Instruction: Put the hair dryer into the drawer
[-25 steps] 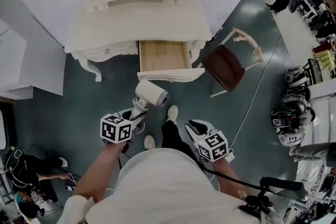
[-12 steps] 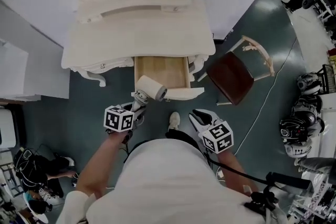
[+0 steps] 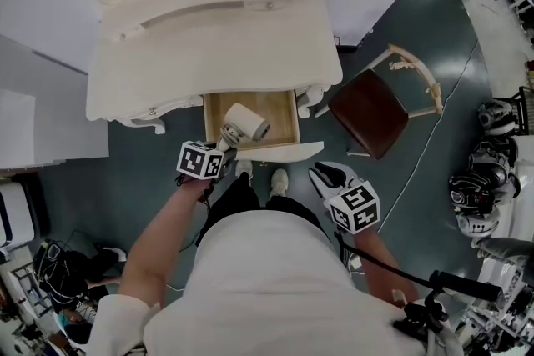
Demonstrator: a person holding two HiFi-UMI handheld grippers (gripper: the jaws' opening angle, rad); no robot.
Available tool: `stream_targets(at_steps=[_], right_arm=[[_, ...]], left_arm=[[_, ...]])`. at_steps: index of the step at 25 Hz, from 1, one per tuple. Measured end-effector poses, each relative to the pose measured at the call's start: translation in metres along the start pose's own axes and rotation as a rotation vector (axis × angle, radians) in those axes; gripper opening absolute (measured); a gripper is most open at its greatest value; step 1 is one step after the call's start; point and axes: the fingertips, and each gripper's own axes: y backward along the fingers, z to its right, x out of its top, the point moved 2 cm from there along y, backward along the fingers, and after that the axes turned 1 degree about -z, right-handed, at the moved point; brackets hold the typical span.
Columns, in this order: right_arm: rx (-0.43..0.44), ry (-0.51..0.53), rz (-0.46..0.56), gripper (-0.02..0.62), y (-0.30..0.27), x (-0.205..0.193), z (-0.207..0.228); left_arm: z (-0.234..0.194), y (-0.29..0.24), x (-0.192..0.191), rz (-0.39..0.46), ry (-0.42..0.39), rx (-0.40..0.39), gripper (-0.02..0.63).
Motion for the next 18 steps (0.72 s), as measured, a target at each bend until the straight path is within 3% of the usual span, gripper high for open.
stream_targets(at_steps=[9,18], right_arm=[[-0.121,-0.102,0.013,0.072,-0.007,0.034,0.011],[-0.249,-0.211,-0.006,0.072,0.002,0.024,0.01]], left_arm=[[-0.026,-0.063,0.046,-0.152,-0.125,-0.046,0.163],[-0.043,-0.107,0.057,-0.239,-0.206,-0.073,0.163]])
